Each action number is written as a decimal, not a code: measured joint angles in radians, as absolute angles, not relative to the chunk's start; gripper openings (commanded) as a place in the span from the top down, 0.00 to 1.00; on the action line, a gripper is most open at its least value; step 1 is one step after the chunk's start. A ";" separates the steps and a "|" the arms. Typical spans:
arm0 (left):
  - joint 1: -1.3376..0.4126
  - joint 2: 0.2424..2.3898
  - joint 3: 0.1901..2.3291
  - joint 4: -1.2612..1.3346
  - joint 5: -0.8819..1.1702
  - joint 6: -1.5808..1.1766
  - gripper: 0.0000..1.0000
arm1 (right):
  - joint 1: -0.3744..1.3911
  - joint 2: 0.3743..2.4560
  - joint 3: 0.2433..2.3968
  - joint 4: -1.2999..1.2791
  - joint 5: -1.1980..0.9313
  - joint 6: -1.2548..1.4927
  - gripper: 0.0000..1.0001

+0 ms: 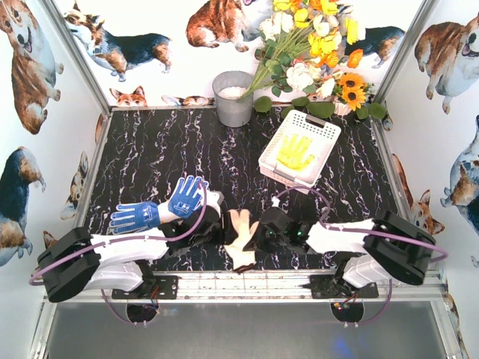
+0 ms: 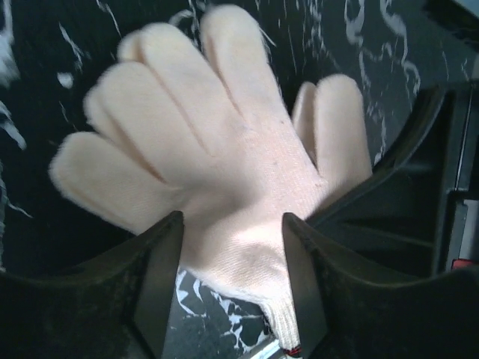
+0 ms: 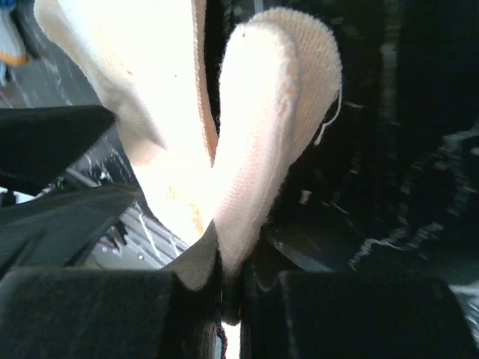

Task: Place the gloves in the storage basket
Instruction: Pair the glove with the glove, then pick up the glove from the center of the board.

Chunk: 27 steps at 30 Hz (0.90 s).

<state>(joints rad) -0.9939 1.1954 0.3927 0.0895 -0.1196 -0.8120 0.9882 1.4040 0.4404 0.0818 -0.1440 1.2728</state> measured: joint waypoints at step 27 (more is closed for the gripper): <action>-0.997 1.353 0.218 0.609 0.069 -1.264 0.41 | 0.973 1.300 0.477 -0.196 0.080 1.459 1.00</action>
<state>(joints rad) -0.9974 1.3525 0.2180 0.6090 0.0689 -1.2644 0.9726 1.3003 0.4774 -0.1959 0.0803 1.4586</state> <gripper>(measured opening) 0.595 0.067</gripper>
